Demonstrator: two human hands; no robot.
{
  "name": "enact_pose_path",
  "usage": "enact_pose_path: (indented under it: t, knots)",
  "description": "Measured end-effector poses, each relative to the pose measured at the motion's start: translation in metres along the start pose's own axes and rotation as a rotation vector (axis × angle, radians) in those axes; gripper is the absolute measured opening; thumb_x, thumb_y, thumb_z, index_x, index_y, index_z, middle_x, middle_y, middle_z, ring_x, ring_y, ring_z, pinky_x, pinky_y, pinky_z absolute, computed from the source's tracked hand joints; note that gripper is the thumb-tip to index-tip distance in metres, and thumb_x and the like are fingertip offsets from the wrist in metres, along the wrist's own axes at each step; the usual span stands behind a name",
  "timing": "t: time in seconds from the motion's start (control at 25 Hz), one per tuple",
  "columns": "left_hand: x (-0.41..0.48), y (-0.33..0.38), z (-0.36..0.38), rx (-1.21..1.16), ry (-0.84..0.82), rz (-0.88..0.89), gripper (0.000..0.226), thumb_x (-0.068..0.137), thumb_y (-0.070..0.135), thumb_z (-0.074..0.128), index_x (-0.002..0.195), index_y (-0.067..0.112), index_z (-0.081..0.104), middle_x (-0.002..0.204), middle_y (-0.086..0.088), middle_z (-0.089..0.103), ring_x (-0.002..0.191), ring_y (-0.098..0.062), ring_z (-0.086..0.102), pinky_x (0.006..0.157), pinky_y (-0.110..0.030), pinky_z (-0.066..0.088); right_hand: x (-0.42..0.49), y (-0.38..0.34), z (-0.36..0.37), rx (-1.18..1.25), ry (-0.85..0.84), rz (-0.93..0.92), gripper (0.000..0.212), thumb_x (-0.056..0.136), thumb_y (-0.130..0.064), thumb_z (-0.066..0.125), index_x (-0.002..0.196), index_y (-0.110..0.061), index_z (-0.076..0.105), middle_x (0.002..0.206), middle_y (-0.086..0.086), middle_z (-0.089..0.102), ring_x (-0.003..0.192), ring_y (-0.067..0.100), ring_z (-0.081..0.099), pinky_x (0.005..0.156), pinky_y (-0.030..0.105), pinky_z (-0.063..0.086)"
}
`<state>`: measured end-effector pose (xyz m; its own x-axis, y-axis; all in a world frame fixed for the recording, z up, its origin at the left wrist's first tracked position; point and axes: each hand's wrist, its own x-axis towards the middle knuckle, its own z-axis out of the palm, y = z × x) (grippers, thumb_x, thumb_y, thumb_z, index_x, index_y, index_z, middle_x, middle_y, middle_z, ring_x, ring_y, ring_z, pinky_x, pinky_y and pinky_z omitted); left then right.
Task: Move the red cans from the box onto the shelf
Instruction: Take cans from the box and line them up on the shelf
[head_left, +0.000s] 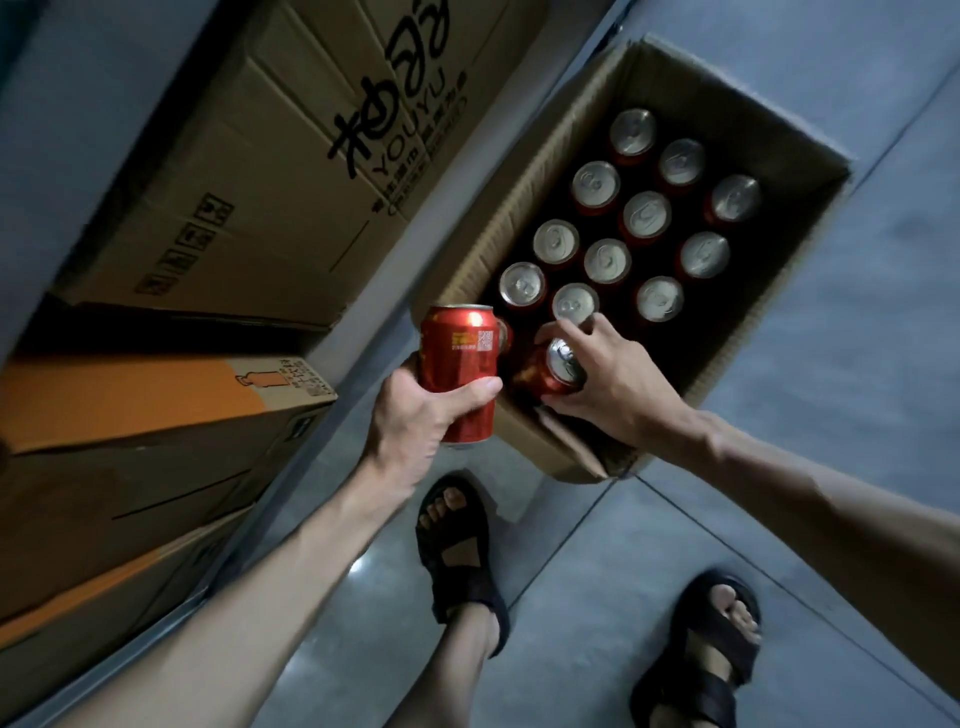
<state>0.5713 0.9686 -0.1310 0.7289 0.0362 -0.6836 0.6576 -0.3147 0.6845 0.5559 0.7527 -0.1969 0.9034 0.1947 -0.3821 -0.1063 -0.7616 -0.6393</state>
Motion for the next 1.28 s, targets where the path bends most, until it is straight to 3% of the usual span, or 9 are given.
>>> enact_pose_path:
  t: [0.08,0.2,0.4,0.56,0.68,0.76,0.92,1.08,1.28]
  knots:
    - [-0.021,0.020,0.006,-0.126,-0.064,-0.083,0.041,0.049,0.044,0.084,0.084,0.024,0.077,0.084,-0.012,0.074,0.079,-0.028,0.070,0.080,-0.046,0.057,-0.026,-0.019,-0.052,0.389,0.064,0.110,0.060,0.063,-0.039,0.082,0.116,-0.039,0.053,0.101,-0.004,0.058,0.088,0.016,0.061,0.078,0.029,0.051]
    - [-0.058,0.067,0.009,-0.346,-0.201,-0.162,0.043,0.051,0.039,0.083,0.091,0.024,0.079,0.093,-0.012,0.075,0.087,-0.029,0.068,0.081,-0.043,0.056,-0.056,-0.044,-0.133,0.865,0.024,0.176,0.062,0.059,-0.028,0.086,0.114,-0.035,0.057,0.105,-0.004,0.066,0.097,0.010,0.066,0.082,0.027,0.056]
    - [-0.130,0.187,-0.005,-0.576,-0.513,-0.078,0.056,0.063,0.037,0.084,0.114,0.017,0.072,0.115,-0.014,0.069,0.106,-0.031,0.065,0.103,-0.060,0.043,-0.100,-0.105,-0.269,1.066,-0.023,0.147,0.085,0.048,-0.014,0.085,0.126,-0.027,0.052,0.110,0.000,0.069,0.098,0.015,0.068,0.081,0.032,0.056]
    - [-0.198,0.281,-0.008,-0.533,-0.554,0.034,0.054,0.066,0.038,0.083,0.115,0.018,0.072,0.121,-0.016,0.068,0.111,-0.033,0.063,0.102,-0.059,0.044,-0.133,-0.178,-0.339,1.297,0.027,0.049,0.073,0.063,-0.006,0.078,0.132,-0.010,0.053,0.121,0.018,0.065,0.108,0.032,0.064,0.087,0.040,0.055]
    - [-0.262,0.351,-0.012,-0.471,-0.526,0.113,0.052,0.062,0.043,0.084,0.108,0.020,0.074,0.111,-0.018,0.070,0.099,-0.040,0.063,0.087,-0.057,0.050,-0.174,-0.239,-0.387,1.321,0.180,0.027,0.064,0.073,-0.014,0.078,0.131,-0.014,0.051,0.120,0.019,0.066,0.103,0.033,0.067,0.083,0.049,0.056]
    - [-0.310,0.397,-0.017,-0.424,-0.519,0.156,0.050,0.064,0.044,0.083,0.106,0.017,0.073,0.104,-0.024,0.068,0.092,-0.044,0.058,0.082,-0.061,0.041,-0.203,-0.280,-0.422,1.245,0.300,0.013,0.065,0.070,-0.024,0.086,0.125,-0.018,0.051,0.112,0.011,0.069,0.098,0.026,0.070,0.077,0.038,0.058]
    - [-0.404,0.481,-0.037,-0.426,-0.492,0.255,0.031,0.068,0.033,0.080,0.097,0.022,0.077,0.095,-0.011,0.075,0.086,-0.027,0.072,0.073,-0.037,0.058,-0.256,-0.353,-0.494,1.181,0.450,-0.029,0.074,0.061,-0.031,0.090,0.122,-0.012,0.052,0.113,0.014,0.067,0.101,0.025,0.069,0.078,0.030,0.057]
    - [-0.507,0.535,-0.084,-0.370,-0.455,0.306,0.023,0.070,0.030,0.079,0.092,0.032,0.077,0.096,-0.007,0.077,0.086,-0.022,0.075,0.065,-0.029,0.059,-0.315,-0.428,-0.551,1.202,0.388,-0.158,0.064,0.067,-0.018,0.088,0.123,-0.011,0.057,0.112,0.012,0.070,0.104,0.027,0.069,0.081,0.032,0.057]
    - [-0.598,0.549,-0.164,-0.425,-0.231,0.327,0.067,0.054,0.035,0.083,0.116,0.016,0.065,0.106,-0.015,0.074,0.089,-0.027,0.073,0.074,-0.039,0.061,-0.350,-0.525,-0.570,1.278,0.105,-0.165,0.065,0.069,-0.019,0.087,0.126,-0.014,0.057,0.117,0.013,0.070,0.109,0.032,0.067,0.093,0.051,0.054]
